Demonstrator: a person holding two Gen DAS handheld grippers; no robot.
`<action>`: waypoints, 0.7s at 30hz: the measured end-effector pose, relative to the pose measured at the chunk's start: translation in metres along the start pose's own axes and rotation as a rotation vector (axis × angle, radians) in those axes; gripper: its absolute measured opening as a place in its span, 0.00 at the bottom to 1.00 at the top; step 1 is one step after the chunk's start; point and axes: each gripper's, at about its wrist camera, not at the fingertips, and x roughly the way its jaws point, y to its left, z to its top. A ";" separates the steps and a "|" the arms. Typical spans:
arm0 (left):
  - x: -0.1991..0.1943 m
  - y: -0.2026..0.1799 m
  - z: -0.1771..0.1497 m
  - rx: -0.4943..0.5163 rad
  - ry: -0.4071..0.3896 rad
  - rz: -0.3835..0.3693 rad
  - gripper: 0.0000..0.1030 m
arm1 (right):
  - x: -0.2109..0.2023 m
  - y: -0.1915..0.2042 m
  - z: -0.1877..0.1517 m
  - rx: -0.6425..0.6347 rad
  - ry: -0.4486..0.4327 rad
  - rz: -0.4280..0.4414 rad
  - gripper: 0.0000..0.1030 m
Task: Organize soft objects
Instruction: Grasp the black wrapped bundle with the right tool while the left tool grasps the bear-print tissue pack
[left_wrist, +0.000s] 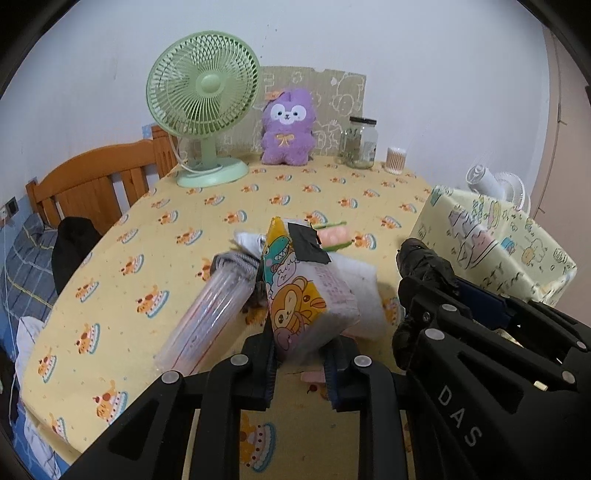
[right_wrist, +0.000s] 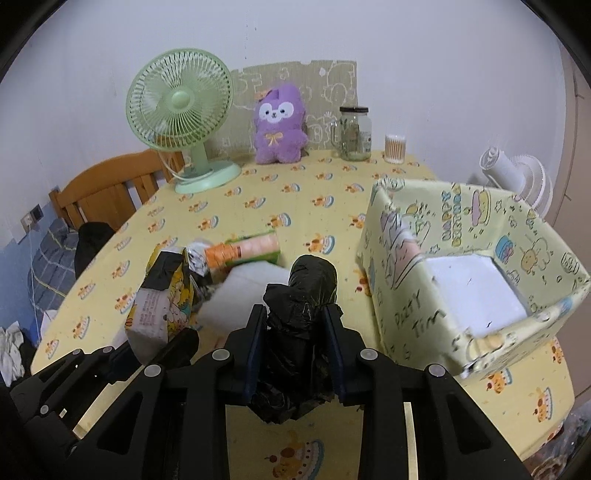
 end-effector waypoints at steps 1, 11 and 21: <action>-0.002 0.000 0.002 0.002 -0.005 0.001 0.19 | -0.002 0.000 0.002 0.000 -0.007 0.000 0.33; -0.026 -0.002 0.023 0.008 -0.063 0.013 0.19 | -0.031 0.004 0.021 -0.009 -0.081 0.011 0.33; -0.041 -0.009 0.039 0.012 -0.106 -0.004 0.19 | -0.051 0.001 0.038 -0.019 -0.125 0.017 0.33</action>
